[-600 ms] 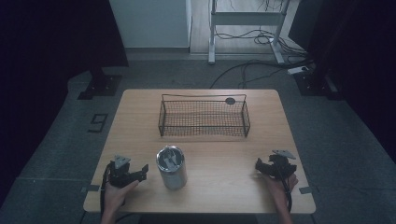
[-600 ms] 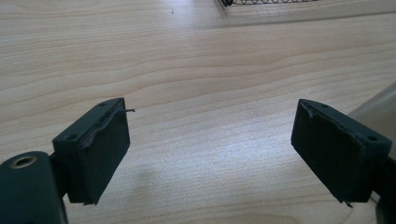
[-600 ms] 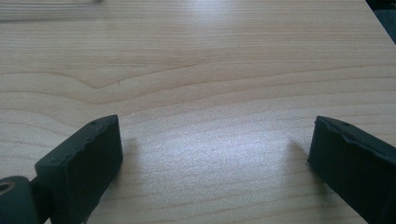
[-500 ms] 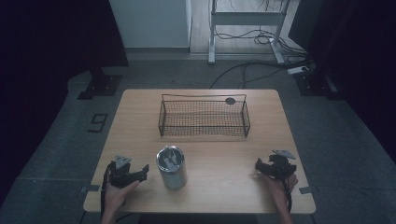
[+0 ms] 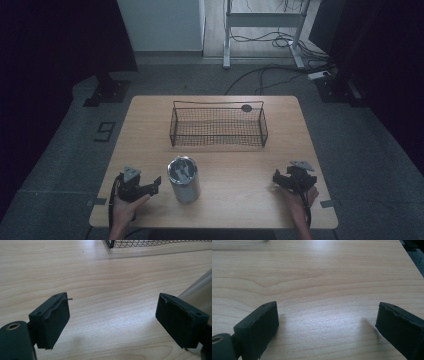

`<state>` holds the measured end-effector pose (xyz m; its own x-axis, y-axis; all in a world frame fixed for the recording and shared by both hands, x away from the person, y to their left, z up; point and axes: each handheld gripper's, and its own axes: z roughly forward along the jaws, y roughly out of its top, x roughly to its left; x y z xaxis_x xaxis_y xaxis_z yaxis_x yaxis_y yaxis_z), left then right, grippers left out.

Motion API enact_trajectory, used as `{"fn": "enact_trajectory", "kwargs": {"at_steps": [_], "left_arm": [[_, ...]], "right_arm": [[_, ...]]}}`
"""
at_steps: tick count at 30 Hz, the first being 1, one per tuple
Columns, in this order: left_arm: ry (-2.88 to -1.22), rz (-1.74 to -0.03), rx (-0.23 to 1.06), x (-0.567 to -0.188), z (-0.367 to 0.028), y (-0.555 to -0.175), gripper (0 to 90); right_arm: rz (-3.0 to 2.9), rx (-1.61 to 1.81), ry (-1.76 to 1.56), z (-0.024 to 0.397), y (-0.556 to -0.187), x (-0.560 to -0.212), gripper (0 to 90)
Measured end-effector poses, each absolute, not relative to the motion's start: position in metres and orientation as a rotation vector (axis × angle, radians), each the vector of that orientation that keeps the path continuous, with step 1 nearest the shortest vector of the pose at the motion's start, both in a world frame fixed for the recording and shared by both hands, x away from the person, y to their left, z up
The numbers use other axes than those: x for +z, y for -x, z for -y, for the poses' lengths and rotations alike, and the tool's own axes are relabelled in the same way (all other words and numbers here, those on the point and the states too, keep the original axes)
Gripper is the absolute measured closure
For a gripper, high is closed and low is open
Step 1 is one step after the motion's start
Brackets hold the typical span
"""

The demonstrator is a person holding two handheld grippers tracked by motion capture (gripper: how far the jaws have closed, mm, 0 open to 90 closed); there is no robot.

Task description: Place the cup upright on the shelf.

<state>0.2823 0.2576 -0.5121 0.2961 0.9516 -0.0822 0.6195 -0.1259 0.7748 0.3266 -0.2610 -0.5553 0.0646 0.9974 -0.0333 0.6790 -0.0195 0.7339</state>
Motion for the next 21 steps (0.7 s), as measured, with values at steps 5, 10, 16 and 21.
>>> {"fn": "enact_trajectory", "kwargs": {"at_steps": [5,10,16,21], "left_arm": [[-1.836,-1.407,0.578,-0.511,-0.260,-0.281,11.5],[-1.827,-1.403,0.563,-0.507,-0.263,-0.279,9.5],[-1.817,-1.389,0.537,-0.501,-0.266,-0.274,7.9],[-1.810,-1.328,0.520,-0.486,-0.266,-0.265,6.2]], "right_arm": [[-1.673,0.702,-1.766,0.262,-0.327,-0.556,4.3],[-1.666,0.703,-1.776,0.262,-0.327,-0.556,4.3],[-1.663,0.702,-1.782,0.263,-0.327,-0.556,4.3],[-1.655,0.707,-1.794,0.264,-0.327,-0.556,4.5]]}}
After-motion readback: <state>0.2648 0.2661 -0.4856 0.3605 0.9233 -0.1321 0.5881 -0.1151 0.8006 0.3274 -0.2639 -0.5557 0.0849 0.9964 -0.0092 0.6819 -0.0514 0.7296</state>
